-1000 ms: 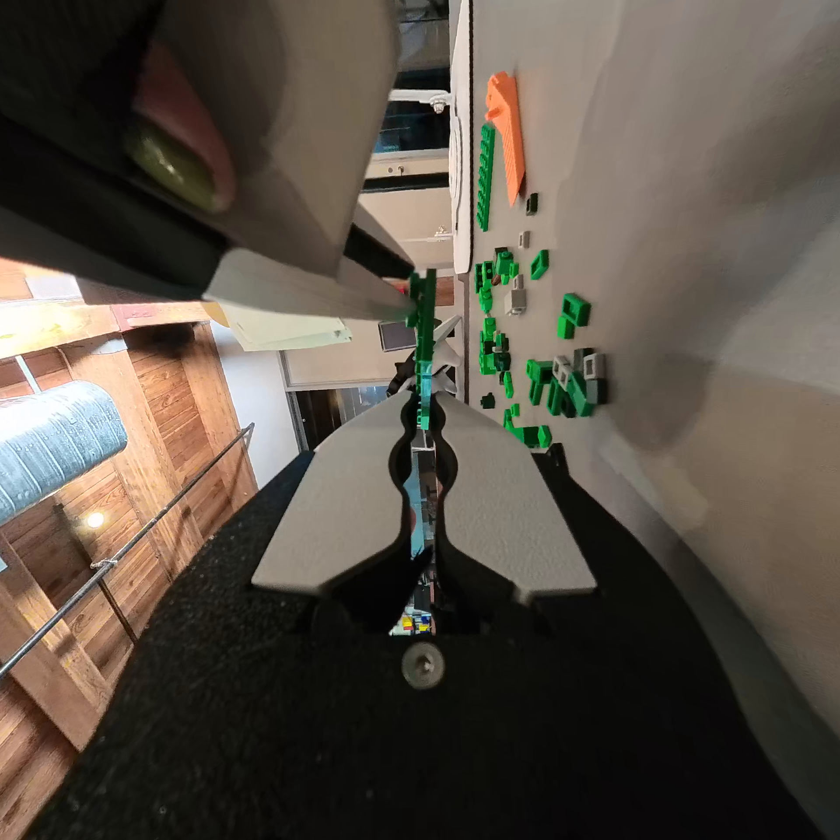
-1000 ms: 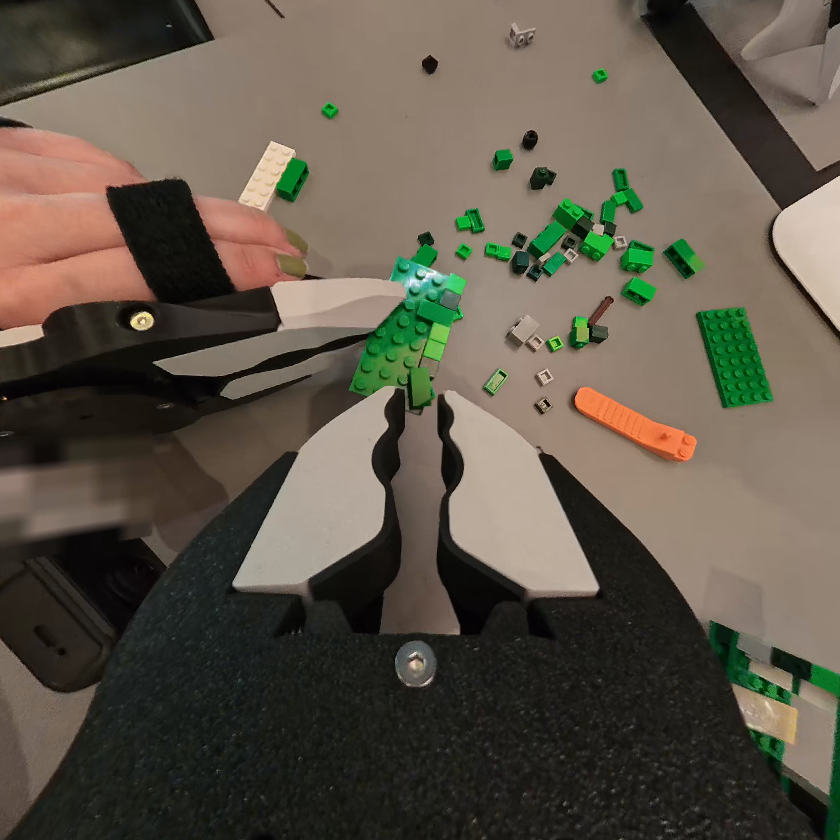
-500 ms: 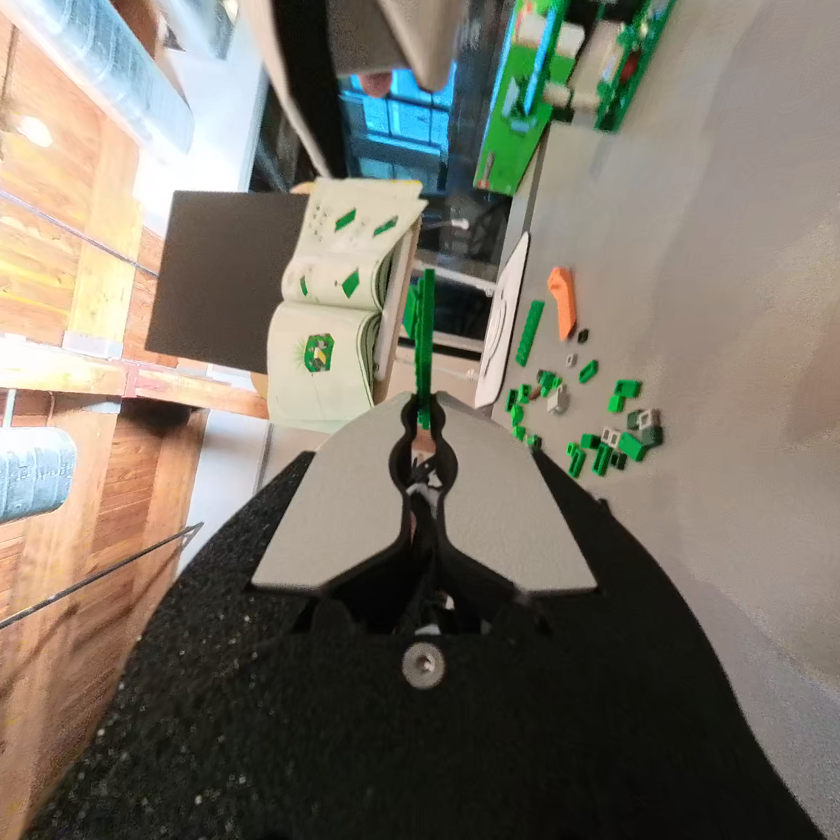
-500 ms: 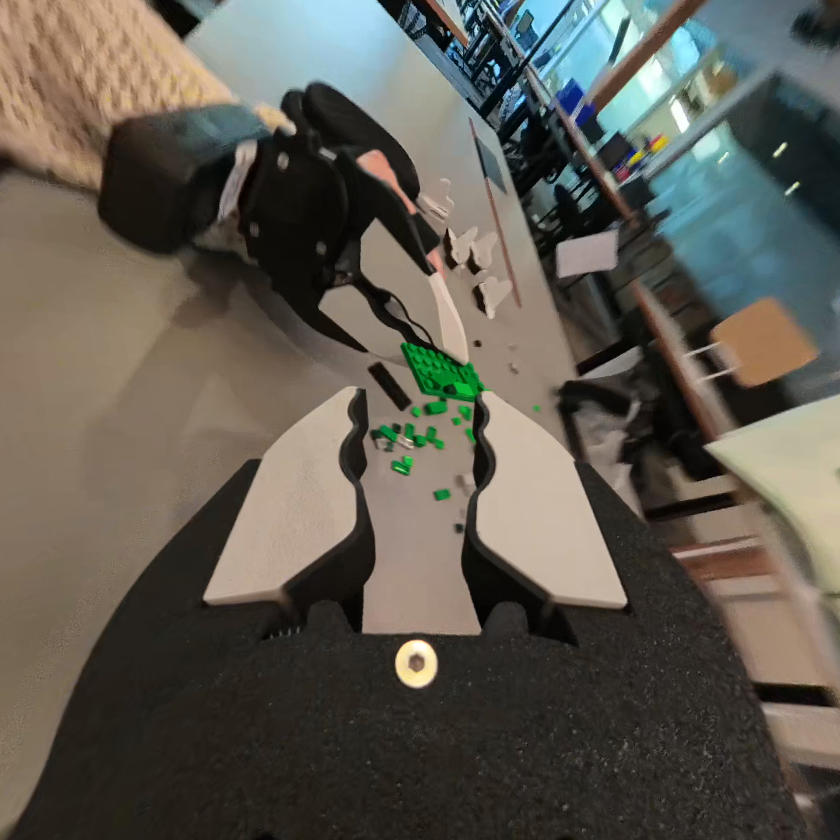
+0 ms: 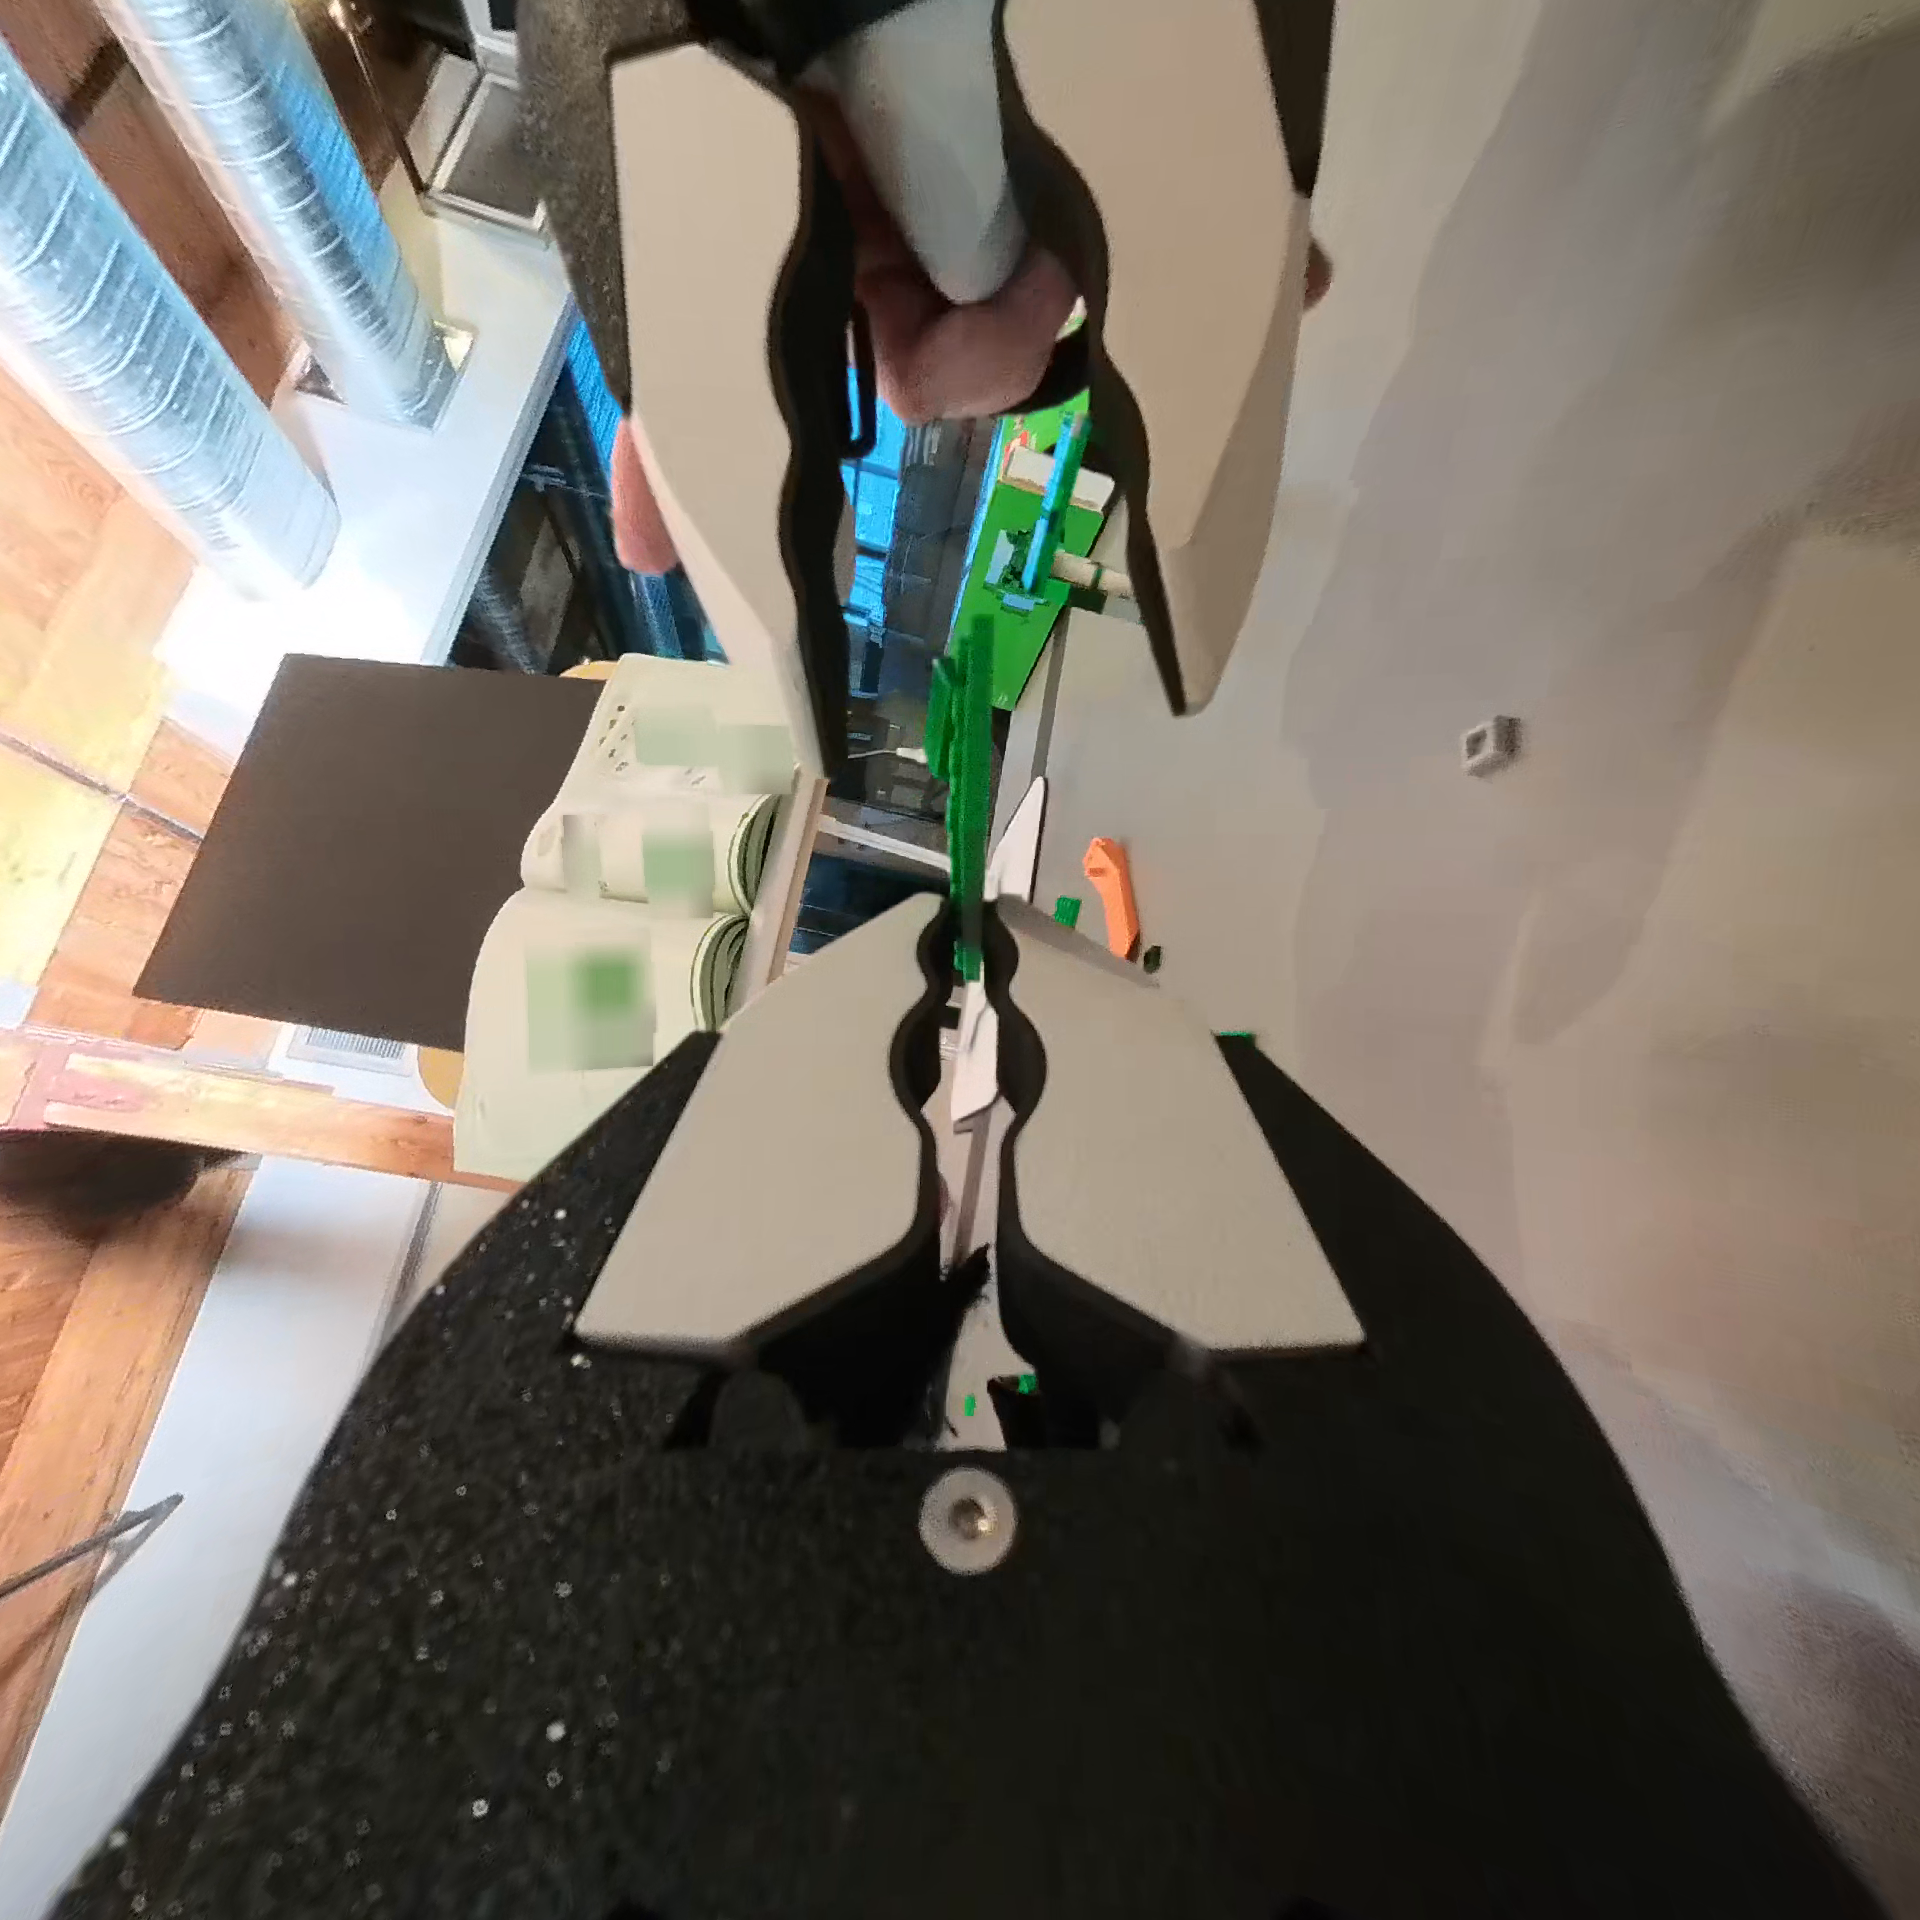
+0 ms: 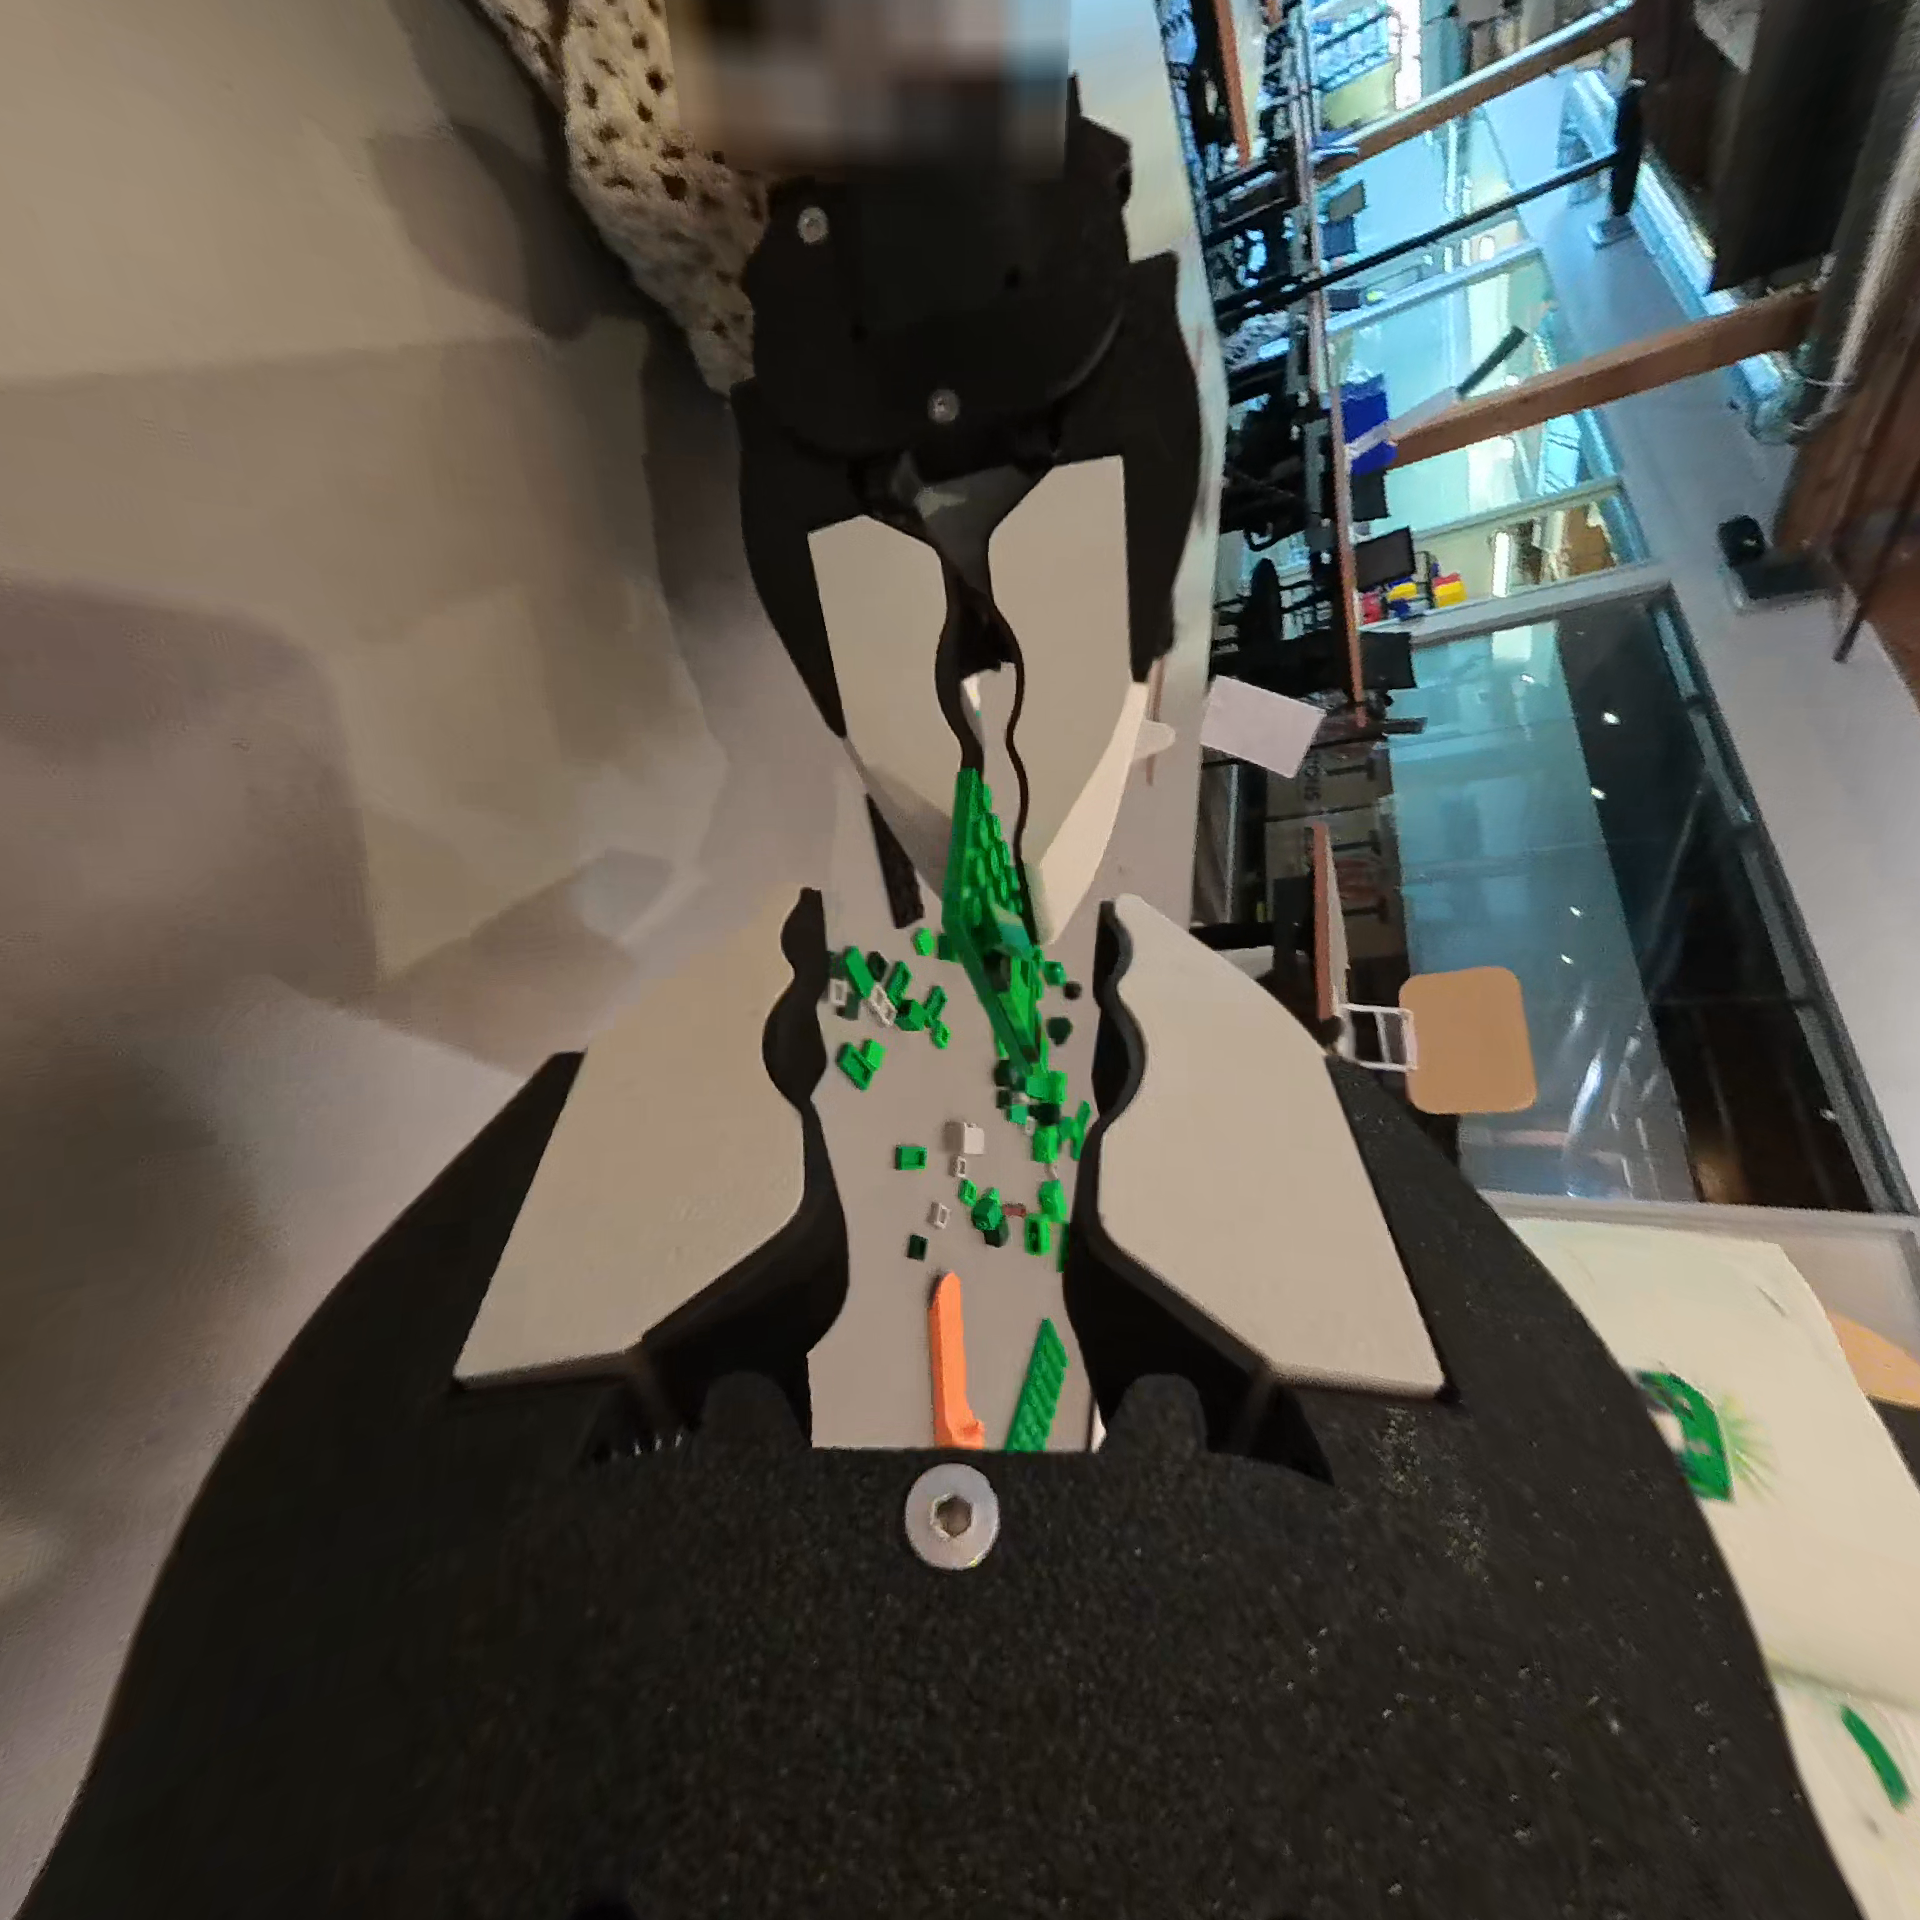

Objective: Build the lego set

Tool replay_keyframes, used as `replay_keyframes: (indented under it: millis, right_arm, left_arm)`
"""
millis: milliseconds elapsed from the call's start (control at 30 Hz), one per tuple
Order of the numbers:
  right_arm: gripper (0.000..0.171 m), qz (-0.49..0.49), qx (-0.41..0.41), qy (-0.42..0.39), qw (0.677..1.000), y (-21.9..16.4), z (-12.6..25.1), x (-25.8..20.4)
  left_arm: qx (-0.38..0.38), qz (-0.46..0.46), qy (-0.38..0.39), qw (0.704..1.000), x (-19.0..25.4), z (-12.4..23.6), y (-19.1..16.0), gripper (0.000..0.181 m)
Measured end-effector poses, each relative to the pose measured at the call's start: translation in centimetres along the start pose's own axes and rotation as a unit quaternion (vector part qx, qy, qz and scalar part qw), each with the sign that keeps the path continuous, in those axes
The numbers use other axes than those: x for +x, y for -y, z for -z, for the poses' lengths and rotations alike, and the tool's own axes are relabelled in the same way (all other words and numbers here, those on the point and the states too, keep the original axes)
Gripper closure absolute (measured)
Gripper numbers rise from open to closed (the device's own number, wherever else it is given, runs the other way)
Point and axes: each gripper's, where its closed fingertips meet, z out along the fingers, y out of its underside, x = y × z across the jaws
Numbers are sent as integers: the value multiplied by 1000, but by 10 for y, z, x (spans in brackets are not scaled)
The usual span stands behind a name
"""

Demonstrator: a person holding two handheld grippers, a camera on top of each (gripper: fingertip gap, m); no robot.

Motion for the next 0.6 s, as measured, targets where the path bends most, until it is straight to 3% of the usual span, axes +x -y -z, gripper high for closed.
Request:
replay_keyframes:
  millis: [300,600]
  right_arm:
    - [150,-27,-7,3,1000,-1,-2,-2]
    - [156,-99,-15,-12,995,-2,-1,0]
  left_arm:
    - [-5,1,-5,1000,2,-1,-1,177]
    - [-17,-2,-5,1000,4,-4,-4,177]
